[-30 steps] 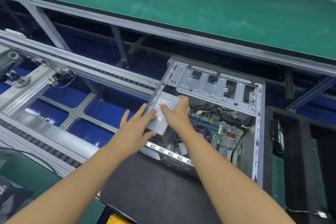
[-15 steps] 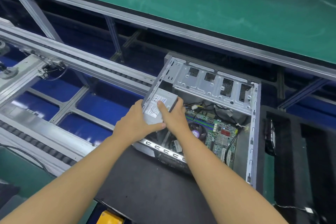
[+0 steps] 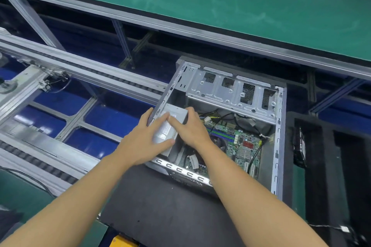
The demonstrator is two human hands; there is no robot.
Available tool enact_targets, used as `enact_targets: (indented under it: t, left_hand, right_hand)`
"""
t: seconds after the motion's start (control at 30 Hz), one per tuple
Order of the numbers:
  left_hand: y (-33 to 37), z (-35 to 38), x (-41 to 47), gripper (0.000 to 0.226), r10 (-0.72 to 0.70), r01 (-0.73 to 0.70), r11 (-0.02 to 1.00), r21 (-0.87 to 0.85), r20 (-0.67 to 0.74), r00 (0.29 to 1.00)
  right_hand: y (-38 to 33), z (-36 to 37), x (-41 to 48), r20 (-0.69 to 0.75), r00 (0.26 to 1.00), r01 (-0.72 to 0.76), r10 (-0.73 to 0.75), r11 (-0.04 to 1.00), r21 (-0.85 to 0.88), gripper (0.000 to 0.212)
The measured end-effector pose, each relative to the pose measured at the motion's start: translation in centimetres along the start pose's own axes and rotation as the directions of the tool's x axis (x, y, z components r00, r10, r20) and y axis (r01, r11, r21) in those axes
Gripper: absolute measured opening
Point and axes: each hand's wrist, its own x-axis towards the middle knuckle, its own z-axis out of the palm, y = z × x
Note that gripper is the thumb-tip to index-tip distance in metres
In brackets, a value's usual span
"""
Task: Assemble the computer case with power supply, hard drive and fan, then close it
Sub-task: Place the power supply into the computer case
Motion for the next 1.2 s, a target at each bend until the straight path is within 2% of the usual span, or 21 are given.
enact_targets:
  t: [0.07, 0.1, 0.17, 0.23, 0.37, 0.5, 0.6, 0.73, 0.83, 0.97, 1.03, 1.13, 1.2]
  left_hand:
    - [-1.2, -1.2, 0.0, 0.115, 0.128, -0.128, 0.992, -0.005, 0.134, 0.983]
    - [-1.6, -1.8, -0.1, 0.128, 0.2, -0.219, 0.973, 0.075, 0.202, 0.959]
    - [-2.2, -2.3, -0.2, 0.147, 0.294, -0.388, 0.866, 0.314, 0.308, 0.905]
    - [-2.6, -1.9, -0.3, 0.154, 0.309, -0.441, 0.756, 0.484, 0.33, 0.892]
    - [-3.0, -1.1, -0.1, 0.148, 0.346, -0.43, 0.734, 0.526, 0.256, 0.903]
    - [-3.0, -1.0, -0.4, 0.136, 0.39, -0.431, 0.814, 0.389, 0.182, 0.903]
    - [-3.1, -0.8, -0.5, 0.131, 0.41, -0.434, 0.833, 0.344, 0.143, 0.901]
    - [-2.9, -0.5, -0.4, 0.126, 0.424, -0.427, 0.798, 0.425, 0.108, 0.899]
    - [-2.6, -0.6, -0.5, 0.126, 0.407, -0.411, 0.765, 0.496, 0.123, 0.905]
    - [-1.8, -1.2, -0.4, 0.134, 0.347, -0.385, 0.806, 0.449, 0.168, 0.923]
    - [-1.1, -1.3, 0.1, 0.14, 0.343, -0.38, 0.762, 0.524, 0.172, 0.924]
    - [-1.2, -1.0, 0.7, 0.145, 0.328, -0.381, 0.738, 0.556, 0.198, 0.924]
    - [-1.6, -1.1, 1.0, 0.147, 0.332, -0.393, 0.743, 0.542, 0.211, 0.919]
  right_hand:
    - [0.0, 0.1, 0.0, -0.001, 1.0, 0.016, -0.016, 0.999, -0.051, 0.069]
    - [0.2, 0.1, 0.1, -0.008, 1.0, 0.022, -0.022, 0.999, -0.042, 0.065]
    - [0.3, 0.1, 0.4, 0.0, 1.0, 0.008, -0.008, 0.998, 0.056, 0.052]
    - [0.3, 0.2, 0.3, 0.063, 0.998, -0.041, 0.03, 0.98, 0.193, 0.045]
    - [0.1, 0.2, 0.1, 0.132, 0.99, -0.094, 0.056, 0.949, 0.3, 0.044]
    - [-0.1, -0.4, 0.2, 0.17, 0.984, -0.103, 0.059, 0.959, 0.263, 0.043]
    - [-0.2, -0.4, 0.1, 0.191, 0.981, -0.089, 0.04, 0.963, 0.256, 0.043]
    - [-0.4, -0.3, -0.2, 0.178, 0.983, -0.096, 0.053, 0.966, 0.241, 0.044]
    - [-0.3, -0.2, -0.6, 0.178, 0.983, -0.097, 0.052, 0.961, 0.257, 0.042]
    - [-0.5, 0.3, -0.7, 0.086, 0.996, -0.043, 0.019, 0.959, 0.282, 0.035]
    - [-0.7, 0.0, -0.5, 0.093, 0.996, -0.035, 0.01, 0.964, 0.264, 0.03]
    - [-0.4, -0.3, -0.4, 0.133, 0.991, -0.023, -0.009, 0.971, 0.237, 0.036]
    - [-0.5, -0.1, -0.4, 0.034, 0.999, -0.013, 0.002, 0.944, 0.331, 0.042]
